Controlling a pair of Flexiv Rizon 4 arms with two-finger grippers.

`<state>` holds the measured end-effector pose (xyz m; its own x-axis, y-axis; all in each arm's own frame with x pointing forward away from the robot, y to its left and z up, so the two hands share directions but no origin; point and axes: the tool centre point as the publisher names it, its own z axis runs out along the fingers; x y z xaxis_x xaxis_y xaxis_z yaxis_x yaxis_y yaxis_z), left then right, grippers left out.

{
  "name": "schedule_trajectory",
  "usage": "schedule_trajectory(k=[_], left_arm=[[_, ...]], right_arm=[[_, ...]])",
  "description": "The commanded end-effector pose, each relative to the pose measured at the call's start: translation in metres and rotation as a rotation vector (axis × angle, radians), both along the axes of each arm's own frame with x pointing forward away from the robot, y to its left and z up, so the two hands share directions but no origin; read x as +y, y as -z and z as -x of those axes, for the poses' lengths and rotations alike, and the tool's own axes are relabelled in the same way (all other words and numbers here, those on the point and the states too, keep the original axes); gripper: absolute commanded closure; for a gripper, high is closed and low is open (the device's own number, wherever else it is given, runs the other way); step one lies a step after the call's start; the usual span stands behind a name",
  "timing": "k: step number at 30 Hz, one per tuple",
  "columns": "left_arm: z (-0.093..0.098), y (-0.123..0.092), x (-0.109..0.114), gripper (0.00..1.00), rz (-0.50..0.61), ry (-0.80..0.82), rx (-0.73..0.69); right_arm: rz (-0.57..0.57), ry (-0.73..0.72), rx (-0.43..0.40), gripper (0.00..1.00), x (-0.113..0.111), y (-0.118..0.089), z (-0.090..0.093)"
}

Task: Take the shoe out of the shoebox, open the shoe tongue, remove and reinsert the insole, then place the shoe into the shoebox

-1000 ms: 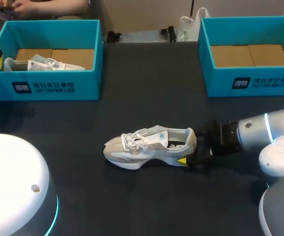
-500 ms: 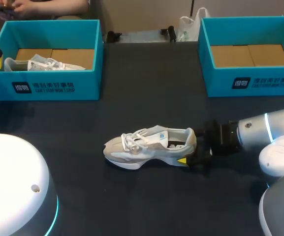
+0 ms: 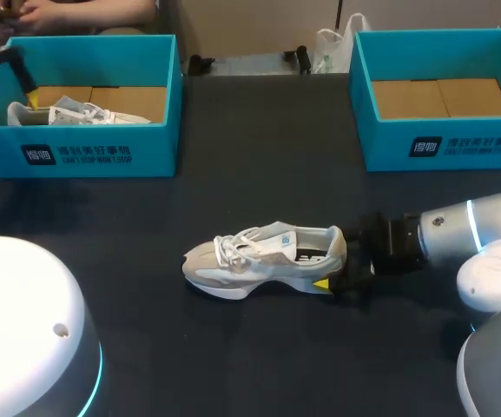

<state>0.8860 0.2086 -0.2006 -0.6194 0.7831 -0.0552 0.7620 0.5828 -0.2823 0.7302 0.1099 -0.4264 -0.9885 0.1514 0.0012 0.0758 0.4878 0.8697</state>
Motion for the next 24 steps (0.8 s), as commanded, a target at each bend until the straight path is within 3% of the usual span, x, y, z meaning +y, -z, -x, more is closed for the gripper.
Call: schedule_trajectory(k=[1, 7, 8, 14, 21, 24], left_arm=[[0.015, -0.006, -0.024, 0.00, -0.039, -0.070, -0.053], [0.015, -0.014, -0.063, 0.00, -0.128, -0.239, -0.039], [0.015, -0.015, -0.070, 0.00, -0.193, -0.280, -0.085], [0.026, -0.019, -0.112, 0.00, -0.277, -0.359, -0.140], [0.025, -0.013, -0.146, 0.00, -0.222, -0.700, -0.102], [0.027, -0.012, -0.157, 0.00, -0.191, -0.768, -0.106]], right_arm=[[0.002, 0.001, 0.000, 1.00, 0.002, 0.001, 0.002], [0.002, 0.001, 0.000, 1.00, 0.002, 0.001, 0.002], [0.002, 0.001, 0.000, 1.00, 0.002, 0.001, 0.002], [0.002, 0.001, 0.000, 1.00, 0.002, 0.001, 0.002], [0.002, 0.001, 0.000, 1.00, 0.002, 0.001, 0.002], [0.002, 0.001, 0.000, 1.00, 0.002, 0.001, 0.002]])
